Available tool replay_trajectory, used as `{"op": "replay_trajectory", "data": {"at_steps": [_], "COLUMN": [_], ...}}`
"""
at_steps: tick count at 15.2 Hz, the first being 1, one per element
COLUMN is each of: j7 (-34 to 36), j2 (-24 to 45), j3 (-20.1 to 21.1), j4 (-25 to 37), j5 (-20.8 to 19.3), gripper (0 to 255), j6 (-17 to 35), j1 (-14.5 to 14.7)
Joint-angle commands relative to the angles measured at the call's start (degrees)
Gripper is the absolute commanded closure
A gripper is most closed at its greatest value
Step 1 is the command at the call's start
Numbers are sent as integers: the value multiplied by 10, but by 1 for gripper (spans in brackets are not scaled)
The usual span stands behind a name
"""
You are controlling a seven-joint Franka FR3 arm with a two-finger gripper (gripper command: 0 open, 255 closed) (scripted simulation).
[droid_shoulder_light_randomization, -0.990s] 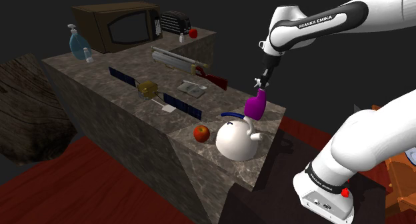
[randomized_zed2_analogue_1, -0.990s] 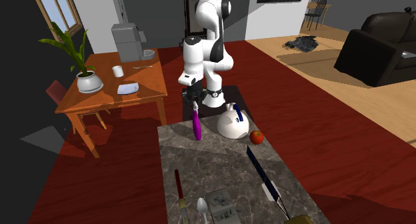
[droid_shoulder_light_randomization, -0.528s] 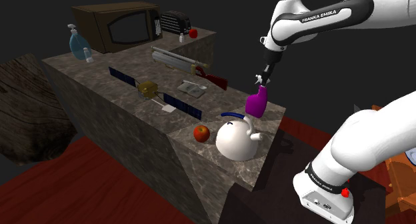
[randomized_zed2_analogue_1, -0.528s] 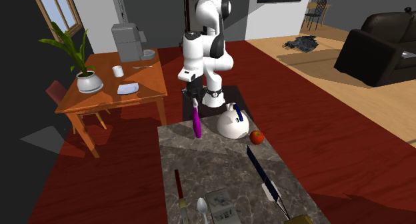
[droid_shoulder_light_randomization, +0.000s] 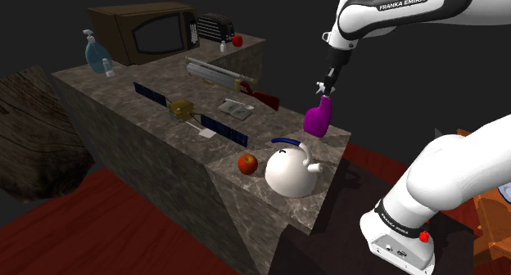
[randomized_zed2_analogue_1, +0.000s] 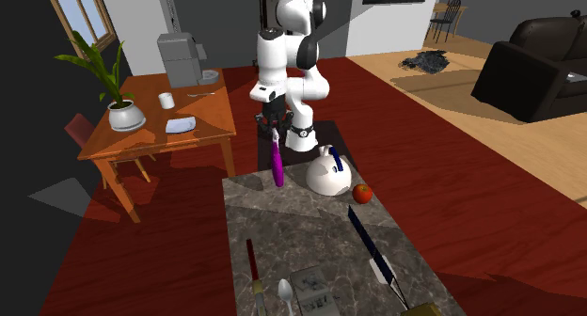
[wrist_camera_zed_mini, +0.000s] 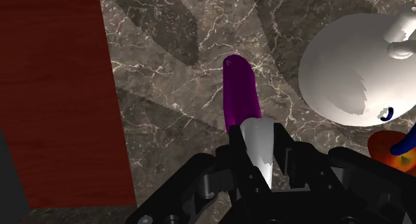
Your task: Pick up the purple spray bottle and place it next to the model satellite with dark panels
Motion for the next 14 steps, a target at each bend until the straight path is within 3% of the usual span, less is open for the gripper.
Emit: {"op": "replay_trajectory", "data": {"at_steps": [1,14], "j7": [-1,-4], "j2": [-3,-6], "j3": [0,7], "j4": [13,111], "j5": [0,5], "gripper": [255,255], "j6": [-16,-117], "j1": [0,2]}}
